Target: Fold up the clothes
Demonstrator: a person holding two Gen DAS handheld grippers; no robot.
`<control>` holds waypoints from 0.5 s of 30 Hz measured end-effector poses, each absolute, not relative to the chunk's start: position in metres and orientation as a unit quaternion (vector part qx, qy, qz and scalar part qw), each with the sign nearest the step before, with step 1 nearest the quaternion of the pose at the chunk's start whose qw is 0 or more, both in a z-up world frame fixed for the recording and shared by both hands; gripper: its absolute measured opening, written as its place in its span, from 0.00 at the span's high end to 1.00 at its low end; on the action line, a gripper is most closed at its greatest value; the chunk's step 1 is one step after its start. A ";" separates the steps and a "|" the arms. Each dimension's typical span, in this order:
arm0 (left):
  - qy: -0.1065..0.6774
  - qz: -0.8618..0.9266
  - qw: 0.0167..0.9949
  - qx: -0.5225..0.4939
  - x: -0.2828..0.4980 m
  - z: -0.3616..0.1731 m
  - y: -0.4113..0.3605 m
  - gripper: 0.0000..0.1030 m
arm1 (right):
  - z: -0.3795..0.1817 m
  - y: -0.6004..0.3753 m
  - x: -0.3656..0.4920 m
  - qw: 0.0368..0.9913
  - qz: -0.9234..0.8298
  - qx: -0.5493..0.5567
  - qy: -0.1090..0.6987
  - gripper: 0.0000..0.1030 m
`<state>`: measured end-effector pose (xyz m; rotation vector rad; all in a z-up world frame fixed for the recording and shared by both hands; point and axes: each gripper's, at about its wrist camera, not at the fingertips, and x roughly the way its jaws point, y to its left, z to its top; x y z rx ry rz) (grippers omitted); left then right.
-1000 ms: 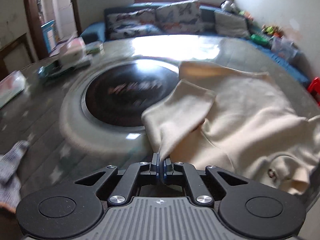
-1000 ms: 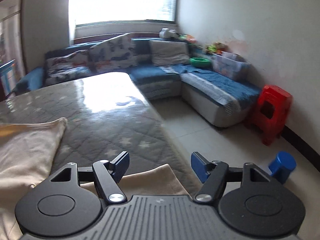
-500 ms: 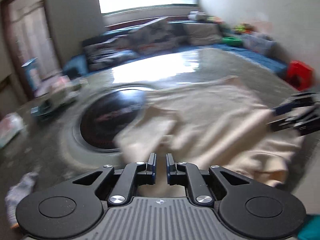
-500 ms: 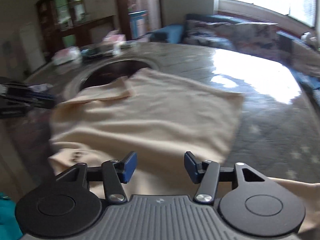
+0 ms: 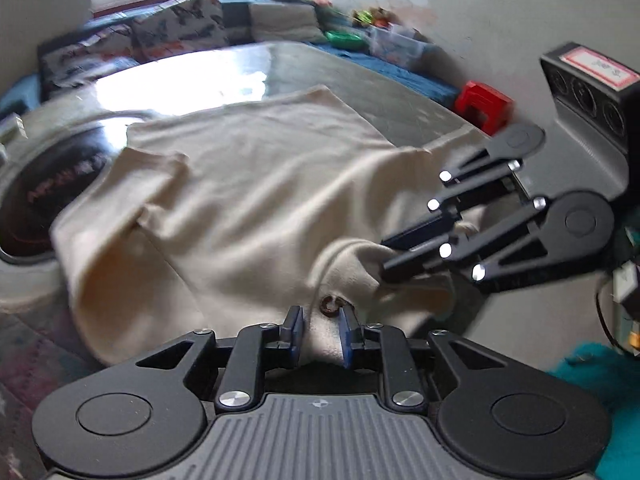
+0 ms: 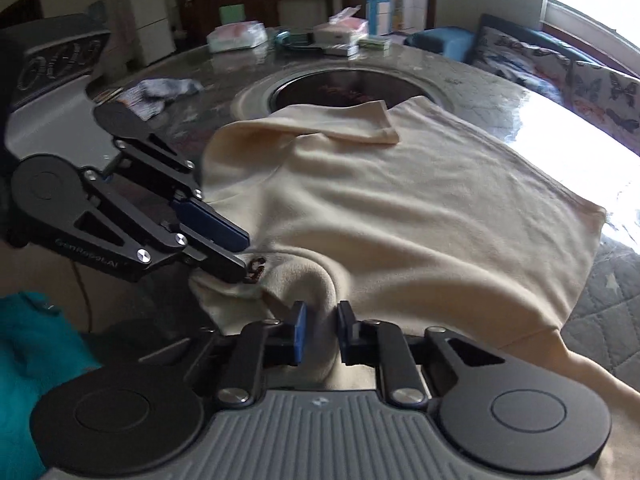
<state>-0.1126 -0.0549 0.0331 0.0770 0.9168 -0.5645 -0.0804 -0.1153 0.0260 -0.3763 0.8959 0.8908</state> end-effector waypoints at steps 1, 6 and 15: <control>0.437 -0.274 0.855 0.042 -0.114 0.033 -0.054 0.79 | 0.027 -0.117 -0.082 0.784 0.422 -0.176 0.421 0.86; 0.424 -0.273 0.863 0.021 -0.100 0.048 -0.039 0.78 | 0.034 -0.126 -0.080 0.768 0.442 -0.169 0.431 0.82; 0.412 -0.188 0.892 -0.010 -0.038 0.043 -0.030 0.78 | 0.048 -0.155 -0.004 0.851 0.324 -0.114 0.396 0.66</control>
